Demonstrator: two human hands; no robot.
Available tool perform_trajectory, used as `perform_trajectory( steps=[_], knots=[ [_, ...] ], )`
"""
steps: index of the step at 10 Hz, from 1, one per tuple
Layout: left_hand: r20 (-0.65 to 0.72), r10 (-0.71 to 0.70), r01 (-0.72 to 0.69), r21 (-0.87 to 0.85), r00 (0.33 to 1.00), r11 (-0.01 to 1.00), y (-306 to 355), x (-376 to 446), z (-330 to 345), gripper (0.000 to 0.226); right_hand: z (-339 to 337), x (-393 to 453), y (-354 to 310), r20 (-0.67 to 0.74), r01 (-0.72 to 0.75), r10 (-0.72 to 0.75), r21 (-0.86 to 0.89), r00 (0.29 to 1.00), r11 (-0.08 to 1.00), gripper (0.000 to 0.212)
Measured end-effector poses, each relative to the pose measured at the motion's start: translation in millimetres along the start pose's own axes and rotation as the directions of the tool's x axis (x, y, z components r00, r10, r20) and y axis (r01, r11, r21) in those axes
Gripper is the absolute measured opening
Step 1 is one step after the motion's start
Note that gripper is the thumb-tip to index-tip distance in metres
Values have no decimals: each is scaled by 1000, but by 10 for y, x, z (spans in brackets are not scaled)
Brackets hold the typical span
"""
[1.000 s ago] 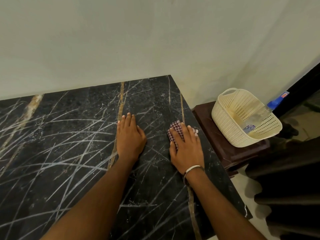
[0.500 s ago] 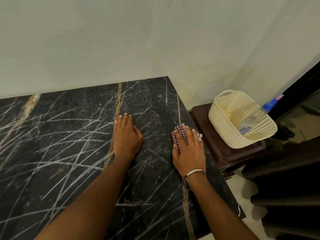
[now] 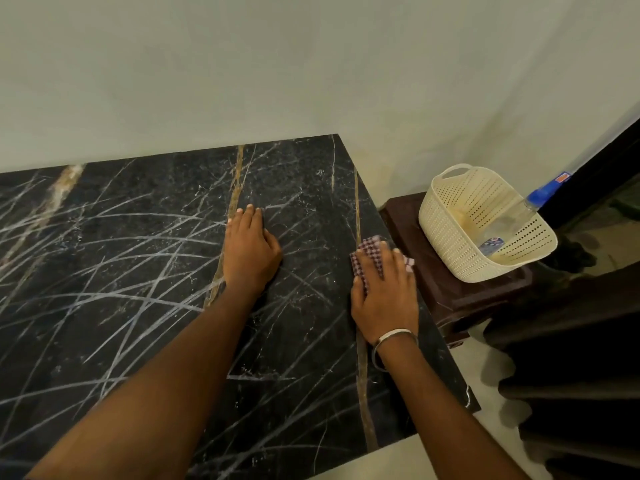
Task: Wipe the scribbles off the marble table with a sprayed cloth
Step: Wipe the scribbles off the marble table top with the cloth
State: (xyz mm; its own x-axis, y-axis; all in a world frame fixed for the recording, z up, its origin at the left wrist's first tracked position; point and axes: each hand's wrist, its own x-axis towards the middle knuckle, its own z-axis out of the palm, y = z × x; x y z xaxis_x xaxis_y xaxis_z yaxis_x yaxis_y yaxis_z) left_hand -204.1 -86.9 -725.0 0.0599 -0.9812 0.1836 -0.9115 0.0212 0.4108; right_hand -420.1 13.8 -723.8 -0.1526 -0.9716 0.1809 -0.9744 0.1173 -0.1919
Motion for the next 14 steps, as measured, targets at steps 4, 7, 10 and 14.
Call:
perform_trajectory(
  steps=[4,7,10,14],
  knots=[
    [9,4,-4,-7,1000,1000,-11,10,-5,51,-67,-40,317,14,20,-20,-18,1000,1000,51],
    [6,6,-5,-13,1000,1000,0,0,-10,51,-11,-343,-102,9,95,-96,80,995,992,51],
    [8,8,-8,-7,1000,1000,2,-9,-23,52,-80,-271,347,-31,-25,25,-6,999,1000,52],
    [13,21,-21,-23,1000,1000,24,-19,-57,52,-111,-457,393,24,94,-95,23,995,995,52]
  ],
)
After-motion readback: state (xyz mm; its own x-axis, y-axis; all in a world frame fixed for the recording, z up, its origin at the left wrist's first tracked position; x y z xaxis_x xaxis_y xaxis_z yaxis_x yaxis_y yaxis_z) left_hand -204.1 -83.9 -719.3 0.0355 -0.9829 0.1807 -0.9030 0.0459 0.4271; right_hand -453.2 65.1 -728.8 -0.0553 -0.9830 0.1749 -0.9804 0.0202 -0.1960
